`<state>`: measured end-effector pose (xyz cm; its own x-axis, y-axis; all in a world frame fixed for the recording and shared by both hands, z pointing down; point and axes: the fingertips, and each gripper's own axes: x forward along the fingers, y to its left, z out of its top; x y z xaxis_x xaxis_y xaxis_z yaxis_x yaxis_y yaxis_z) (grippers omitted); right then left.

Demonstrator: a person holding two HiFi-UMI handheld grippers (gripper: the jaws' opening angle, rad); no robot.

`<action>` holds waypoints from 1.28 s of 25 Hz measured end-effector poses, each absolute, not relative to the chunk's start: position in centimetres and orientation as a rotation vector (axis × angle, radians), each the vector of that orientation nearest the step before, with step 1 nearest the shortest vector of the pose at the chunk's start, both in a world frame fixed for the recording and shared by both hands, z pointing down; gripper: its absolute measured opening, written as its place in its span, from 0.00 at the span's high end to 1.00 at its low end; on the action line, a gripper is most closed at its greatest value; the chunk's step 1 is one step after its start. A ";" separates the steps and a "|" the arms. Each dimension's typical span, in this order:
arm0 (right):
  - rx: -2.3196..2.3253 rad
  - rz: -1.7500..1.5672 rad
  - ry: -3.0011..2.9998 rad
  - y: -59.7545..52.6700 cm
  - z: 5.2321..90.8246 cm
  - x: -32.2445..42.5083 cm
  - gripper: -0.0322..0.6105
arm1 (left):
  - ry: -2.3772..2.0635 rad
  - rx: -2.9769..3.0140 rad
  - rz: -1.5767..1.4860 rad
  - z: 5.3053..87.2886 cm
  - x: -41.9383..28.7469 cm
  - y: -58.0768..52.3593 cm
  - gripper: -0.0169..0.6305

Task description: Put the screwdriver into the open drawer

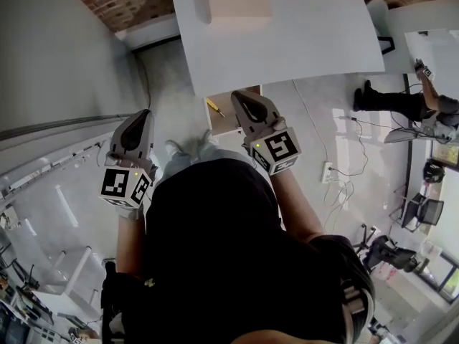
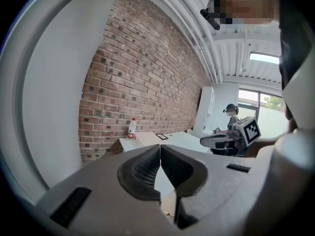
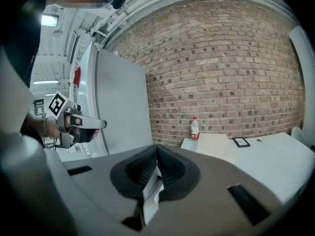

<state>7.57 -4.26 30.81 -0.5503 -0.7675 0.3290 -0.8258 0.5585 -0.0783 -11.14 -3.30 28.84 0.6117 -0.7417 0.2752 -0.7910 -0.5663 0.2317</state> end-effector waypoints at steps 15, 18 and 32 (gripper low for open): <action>1.392 0.105 -2.613 -3.4 22.1 7.2 0.93 | -1.139 2.689 0.040 21.7 -9.5 -4.5 0.96; 1.401 0.124 -2.609 -3.0 22.1 7.0 0.93 | -1.115 2.692 0.029 21.3 -9.3 -4.6 0.96; 1.428 0.163 -2.577 -1.5 22.2 6.2 0.93 | -1.044 2.745 0.053 20.7 -9.5 -3.4 0.96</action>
